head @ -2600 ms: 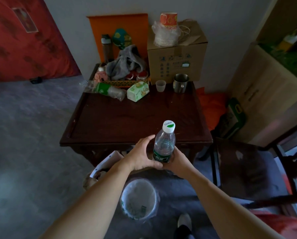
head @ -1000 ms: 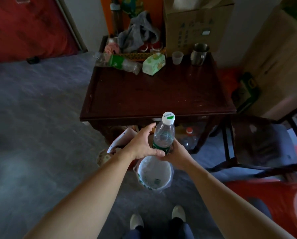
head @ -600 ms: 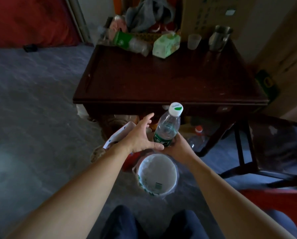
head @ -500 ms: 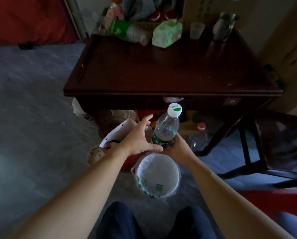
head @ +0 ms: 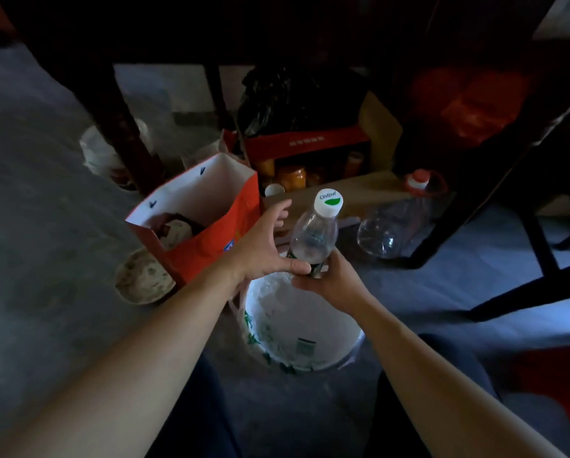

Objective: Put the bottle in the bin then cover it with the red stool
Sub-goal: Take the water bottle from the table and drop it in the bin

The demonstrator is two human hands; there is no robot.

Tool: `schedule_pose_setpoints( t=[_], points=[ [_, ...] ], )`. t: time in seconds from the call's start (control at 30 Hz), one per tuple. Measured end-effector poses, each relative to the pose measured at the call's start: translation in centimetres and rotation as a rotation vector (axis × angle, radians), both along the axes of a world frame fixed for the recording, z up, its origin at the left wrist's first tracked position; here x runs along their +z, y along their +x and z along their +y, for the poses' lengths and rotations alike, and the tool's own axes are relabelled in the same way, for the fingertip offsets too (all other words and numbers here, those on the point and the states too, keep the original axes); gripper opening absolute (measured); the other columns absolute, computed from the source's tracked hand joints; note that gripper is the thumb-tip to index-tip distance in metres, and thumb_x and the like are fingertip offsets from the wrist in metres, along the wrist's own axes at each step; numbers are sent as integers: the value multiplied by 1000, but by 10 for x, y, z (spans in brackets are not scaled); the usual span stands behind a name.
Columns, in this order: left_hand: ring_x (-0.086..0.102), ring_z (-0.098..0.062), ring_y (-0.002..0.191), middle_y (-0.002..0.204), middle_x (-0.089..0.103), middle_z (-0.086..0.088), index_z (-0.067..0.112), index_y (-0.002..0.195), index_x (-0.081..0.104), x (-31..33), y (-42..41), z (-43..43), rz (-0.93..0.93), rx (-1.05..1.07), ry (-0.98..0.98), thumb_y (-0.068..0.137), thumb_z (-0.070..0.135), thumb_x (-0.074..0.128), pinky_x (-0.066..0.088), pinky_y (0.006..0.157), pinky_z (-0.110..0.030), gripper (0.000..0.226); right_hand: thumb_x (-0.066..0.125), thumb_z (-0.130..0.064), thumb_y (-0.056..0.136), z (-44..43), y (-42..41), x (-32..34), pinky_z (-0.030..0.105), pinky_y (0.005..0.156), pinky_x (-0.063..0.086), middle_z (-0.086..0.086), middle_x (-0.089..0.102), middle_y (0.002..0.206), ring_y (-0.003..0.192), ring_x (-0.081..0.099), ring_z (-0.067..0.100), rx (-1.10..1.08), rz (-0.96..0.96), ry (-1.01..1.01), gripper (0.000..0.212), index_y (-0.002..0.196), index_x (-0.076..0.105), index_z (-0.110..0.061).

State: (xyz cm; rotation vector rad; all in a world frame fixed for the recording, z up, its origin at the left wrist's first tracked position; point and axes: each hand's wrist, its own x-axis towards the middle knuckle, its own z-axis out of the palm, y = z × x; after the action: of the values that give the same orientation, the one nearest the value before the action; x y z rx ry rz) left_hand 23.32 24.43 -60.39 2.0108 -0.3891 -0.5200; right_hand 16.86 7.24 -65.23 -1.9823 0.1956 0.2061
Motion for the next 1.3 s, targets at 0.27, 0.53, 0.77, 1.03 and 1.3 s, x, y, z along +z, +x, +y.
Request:
schedule_pose_setpoints(
  t=[0.27,0.53,0.77,1.03,1.3],
  points=[
    [34,-20,138,151,32,-7,26,151,18,-55,-20,7,52,2,0,45,44,88,32,112,-36,128,88,-17,64,-1,-19,-60,21,84,54,-16,63,110,99,62,2,-63,61,34,84,134,44,-22],
    [37,-16,136,150,36,-6,21,152,17,-88,-33,10,65,68,28,45,45,84,30,108,-29,128,88,-25,53,4,-16,-91,43,94,53,-11,65,115,106,63,12,-92,107,20,75,111,44,-49],
    [38,-16,136,146,43,-2,26,151,20,-110,-34,6,35,134,71,44,56,87,31,115,-44,130,85,-24,58,13,-10,-107,45,91,56,-21,63,109,105,62,9,-59,164,84,79,118,39,-49],
    [38,-18,137,146,41,-1,27,150,21,-124,-32,0,39,169,78,47,51,89,33,112,-38,126,76,-12,67,21,-1,-129,47,85,57,-19,59,101,100,60,16,-97,225,36,73,127,42,-34],
    [36,-15,135,150,33,-3,20,151,22,-138,-29,1,55,172,102,58,37,89,34,109,-32,116,80,-9,66,26,7,-162,47,89,55,-3,60,125,110,58,21,-110,320,-39,88,141,37,-19]
  ],
)
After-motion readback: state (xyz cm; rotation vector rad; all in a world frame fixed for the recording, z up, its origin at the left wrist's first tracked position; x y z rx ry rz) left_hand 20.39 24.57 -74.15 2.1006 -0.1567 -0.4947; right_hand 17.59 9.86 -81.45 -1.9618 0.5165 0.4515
